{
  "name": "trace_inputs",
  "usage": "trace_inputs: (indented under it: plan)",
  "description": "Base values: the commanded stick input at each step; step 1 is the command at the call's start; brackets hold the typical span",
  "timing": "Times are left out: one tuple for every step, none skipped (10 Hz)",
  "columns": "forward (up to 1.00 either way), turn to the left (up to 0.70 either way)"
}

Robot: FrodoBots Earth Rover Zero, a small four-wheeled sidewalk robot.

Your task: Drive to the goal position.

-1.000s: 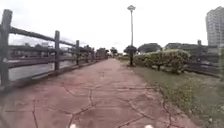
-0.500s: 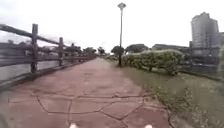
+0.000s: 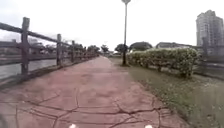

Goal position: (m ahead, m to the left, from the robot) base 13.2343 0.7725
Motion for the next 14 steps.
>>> trace_inputs:
  plan:
    - [0.98,0.0]
    - [0.98,0.0]
    - [0.98,0.0]
    - [0.98,0.0]
    - [0.98,0.0]
    - [0.98,0.0]
    - [0.98,0.0]
    - [0.98,0.0]
    - [0.98,0.0]
    - [0.98,0.0]
    - [0.98,0.0]
    - [0.98,0.0]
    - [0.98,0.0]
    - [0.98,0.0]
